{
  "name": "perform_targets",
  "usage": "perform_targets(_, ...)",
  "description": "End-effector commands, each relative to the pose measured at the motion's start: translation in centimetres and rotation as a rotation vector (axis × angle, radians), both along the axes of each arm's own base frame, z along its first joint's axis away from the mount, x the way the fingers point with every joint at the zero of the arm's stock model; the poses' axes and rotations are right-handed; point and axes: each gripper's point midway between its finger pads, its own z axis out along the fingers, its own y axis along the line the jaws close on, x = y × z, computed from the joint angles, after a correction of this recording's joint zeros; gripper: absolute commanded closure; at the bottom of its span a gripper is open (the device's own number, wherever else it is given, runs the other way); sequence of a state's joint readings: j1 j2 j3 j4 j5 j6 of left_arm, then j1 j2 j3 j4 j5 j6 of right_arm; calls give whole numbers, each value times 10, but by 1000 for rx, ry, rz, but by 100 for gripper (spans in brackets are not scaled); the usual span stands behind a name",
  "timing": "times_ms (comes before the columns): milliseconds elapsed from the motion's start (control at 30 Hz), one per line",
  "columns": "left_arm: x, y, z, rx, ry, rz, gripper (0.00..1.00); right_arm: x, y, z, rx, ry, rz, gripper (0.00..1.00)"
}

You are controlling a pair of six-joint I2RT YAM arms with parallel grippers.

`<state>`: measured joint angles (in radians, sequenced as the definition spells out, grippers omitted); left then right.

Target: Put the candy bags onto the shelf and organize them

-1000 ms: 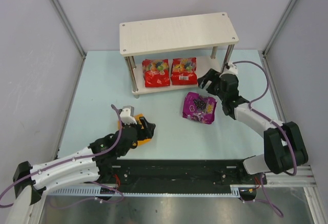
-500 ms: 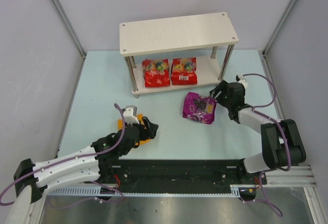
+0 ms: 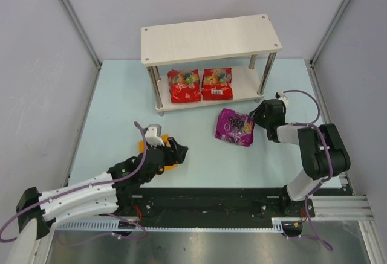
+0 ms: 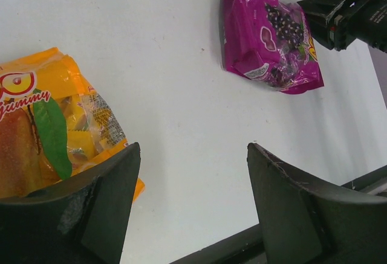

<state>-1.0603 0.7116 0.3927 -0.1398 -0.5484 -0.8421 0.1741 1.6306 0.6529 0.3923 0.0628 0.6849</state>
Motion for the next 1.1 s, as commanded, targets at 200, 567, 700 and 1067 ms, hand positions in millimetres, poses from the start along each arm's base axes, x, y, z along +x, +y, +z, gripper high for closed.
perform_targets(200, 0, -7, 4, -37, 7, -4, 23, -17, 31, -7, -7, 26, 86, 61)
perform_targets(567, 0, -9, -2, -18, 16, -9, 23, -66, 69, 8, 18, 33, 205, 63)
perform_targets(700, 2, -15, -7, -9, 23, -20, 23, -89, 91, 13, 40, 41, 281, 64)
perform_targets(1067, 8, -46, -34, 55, 75, -76, 23, -155, 130, 17, 48, 49, 426, 71)
